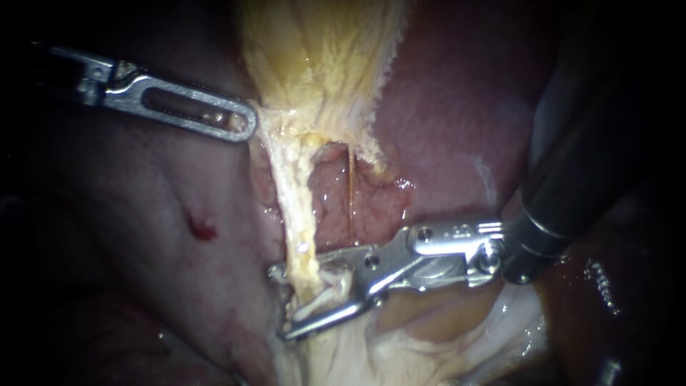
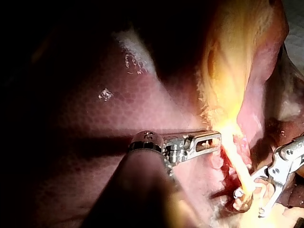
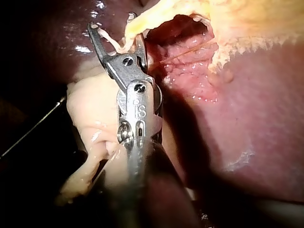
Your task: Clipping first clip left tube
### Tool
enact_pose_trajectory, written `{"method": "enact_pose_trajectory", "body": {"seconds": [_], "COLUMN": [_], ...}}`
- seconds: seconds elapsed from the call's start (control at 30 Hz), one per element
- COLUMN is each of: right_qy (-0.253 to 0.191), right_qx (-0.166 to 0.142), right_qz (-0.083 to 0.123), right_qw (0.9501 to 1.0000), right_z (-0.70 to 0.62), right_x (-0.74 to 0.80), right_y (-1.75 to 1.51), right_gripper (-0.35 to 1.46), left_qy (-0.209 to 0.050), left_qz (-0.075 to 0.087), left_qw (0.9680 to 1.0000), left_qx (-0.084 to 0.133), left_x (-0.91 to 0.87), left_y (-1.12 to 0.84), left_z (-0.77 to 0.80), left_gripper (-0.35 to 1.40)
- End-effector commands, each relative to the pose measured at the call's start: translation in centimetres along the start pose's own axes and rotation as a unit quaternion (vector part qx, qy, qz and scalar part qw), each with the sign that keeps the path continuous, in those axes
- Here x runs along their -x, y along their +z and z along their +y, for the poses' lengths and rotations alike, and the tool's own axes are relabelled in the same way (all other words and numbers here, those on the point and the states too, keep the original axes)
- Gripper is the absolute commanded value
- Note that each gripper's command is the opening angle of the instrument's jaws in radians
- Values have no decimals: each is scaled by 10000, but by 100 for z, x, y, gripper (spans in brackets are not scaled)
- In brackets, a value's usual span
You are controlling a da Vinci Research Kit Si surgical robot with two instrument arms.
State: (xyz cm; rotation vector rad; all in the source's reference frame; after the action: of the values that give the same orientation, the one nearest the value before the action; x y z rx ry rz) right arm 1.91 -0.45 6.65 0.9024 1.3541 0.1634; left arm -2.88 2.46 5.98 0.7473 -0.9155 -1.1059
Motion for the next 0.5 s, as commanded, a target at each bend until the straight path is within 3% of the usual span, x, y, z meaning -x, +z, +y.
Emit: {"method": "enact_pose_trajectory", "body": {"seconds": [0.03, 0.2, 0.5], "right_qy": [67, 184, 448], "right_qx": [6, 96, 84], "right_qz": [-2, 18, 19], "right_qw": [10000, 9998, 9990], "right_z": [0, 2, 2], "right_x": [1, 3, 6], "right_y": [-1, -4, -11], "right_gripper": [41, 31, -24], "left_qy": [0, 0, -1], "left_qz": [-1, -1, -2], "left_qw": [10000, 10000, 10000], "left_qx": [1, 1, 1], "left_x": [0, 0, 0], "left_y": [0, 0, 0], "left_z": [0, 0, -1], "left_gripper": [-35, -35, -35]}}
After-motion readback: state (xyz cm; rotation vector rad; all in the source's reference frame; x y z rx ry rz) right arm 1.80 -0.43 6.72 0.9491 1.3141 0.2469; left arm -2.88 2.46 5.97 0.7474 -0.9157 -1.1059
